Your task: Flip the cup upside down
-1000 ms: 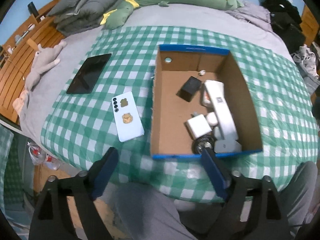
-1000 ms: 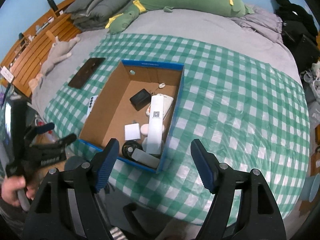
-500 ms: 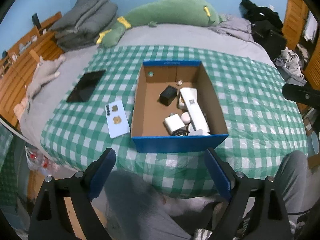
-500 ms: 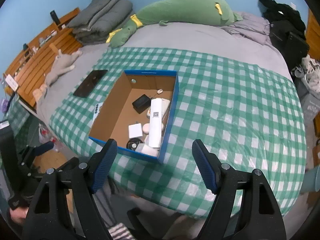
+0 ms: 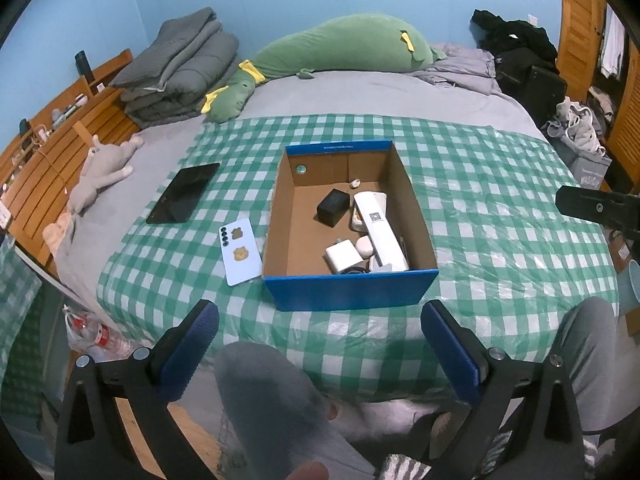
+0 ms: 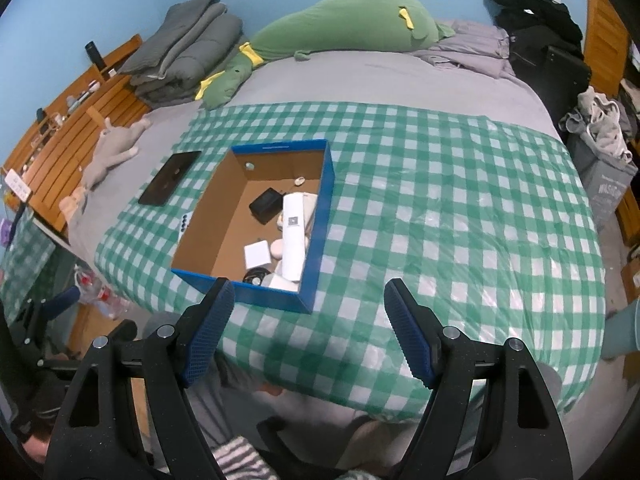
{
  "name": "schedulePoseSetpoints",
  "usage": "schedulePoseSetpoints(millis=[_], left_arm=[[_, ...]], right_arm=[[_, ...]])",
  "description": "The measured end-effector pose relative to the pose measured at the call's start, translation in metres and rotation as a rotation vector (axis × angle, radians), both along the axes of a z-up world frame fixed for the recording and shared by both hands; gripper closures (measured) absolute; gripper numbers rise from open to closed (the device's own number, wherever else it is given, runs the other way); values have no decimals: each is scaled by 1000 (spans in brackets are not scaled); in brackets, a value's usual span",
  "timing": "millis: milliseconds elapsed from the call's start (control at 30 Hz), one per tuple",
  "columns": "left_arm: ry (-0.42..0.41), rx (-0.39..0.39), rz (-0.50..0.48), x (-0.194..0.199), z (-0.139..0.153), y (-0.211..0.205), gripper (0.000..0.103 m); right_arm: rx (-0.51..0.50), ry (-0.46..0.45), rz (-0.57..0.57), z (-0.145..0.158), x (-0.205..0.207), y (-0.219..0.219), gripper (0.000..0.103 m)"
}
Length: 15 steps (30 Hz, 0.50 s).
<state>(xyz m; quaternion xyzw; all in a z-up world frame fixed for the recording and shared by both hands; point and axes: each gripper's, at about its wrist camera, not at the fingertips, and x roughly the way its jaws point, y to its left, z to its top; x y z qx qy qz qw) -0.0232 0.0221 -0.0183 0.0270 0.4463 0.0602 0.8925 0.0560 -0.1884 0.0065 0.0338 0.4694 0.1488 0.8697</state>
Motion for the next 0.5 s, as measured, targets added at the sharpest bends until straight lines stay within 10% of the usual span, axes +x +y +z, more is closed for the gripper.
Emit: schedulePoseSetpoints(millis=[500], left_arm=[[10,-10,-2,-5,2,-9,1]], right_arm=[[16,-13,-8,1,-5,-8,26]])
